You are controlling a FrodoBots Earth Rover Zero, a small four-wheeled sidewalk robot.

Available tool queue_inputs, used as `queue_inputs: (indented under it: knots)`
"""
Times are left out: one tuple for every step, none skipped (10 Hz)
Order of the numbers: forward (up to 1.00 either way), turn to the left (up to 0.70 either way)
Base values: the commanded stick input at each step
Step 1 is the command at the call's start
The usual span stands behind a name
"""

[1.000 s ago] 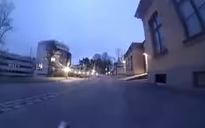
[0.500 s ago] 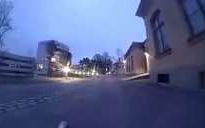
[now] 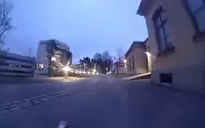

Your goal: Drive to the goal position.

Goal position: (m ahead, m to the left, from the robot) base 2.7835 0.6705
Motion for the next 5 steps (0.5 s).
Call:
queue_inputs:
  knots:
    - [0.5, 0.0]
    - [0.5, 0.0]
    - [0.5, 0.0]
    - [0.5, 0.0]
    - [0.5, 0.0]
